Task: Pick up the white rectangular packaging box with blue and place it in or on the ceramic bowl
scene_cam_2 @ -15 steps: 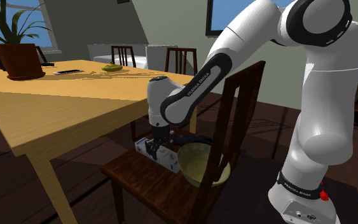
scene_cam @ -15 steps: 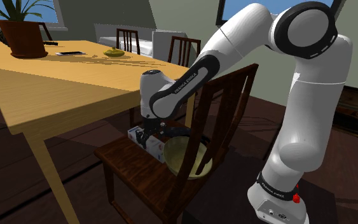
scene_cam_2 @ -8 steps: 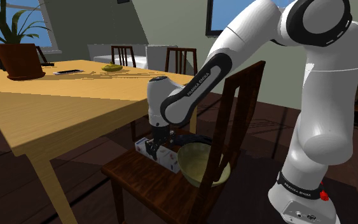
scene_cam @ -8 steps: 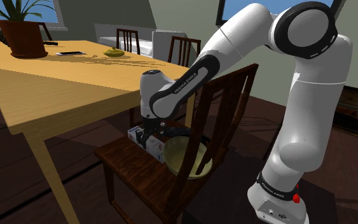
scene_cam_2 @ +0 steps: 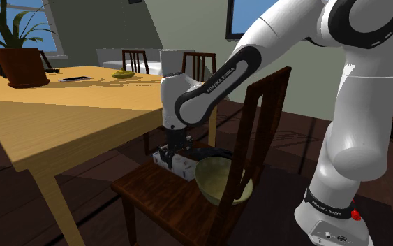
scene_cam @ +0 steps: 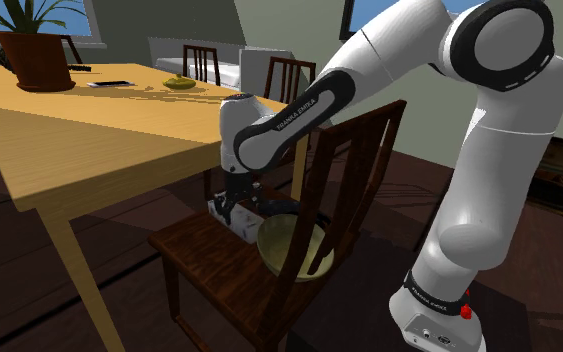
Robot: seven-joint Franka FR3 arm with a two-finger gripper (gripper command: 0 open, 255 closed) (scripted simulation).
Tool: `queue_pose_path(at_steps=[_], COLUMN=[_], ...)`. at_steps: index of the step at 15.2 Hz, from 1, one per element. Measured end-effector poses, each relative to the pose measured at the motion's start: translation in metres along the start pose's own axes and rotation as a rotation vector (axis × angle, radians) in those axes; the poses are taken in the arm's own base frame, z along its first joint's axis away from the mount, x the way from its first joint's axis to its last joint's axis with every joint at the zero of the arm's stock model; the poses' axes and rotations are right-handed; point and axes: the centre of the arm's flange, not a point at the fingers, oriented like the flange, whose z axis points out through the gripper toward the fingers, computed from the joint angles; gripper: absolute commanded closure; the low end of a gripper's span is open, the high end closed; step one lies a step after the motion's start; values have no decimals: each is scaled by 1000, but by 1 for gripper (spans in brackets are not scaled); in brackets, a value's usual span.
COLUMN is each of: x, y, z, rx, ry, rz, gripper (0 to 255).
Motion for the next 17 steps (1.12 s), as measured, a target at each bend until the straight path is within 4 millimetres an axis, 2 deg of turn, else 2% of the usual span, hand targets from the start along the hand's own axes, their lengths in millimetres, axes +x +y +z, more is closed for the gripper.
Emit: queue_pose_path(at_steps=[17], x=[2], y=[0], z=[-89], rx=[0], ry=[0], rz=[0], gripper=[255])
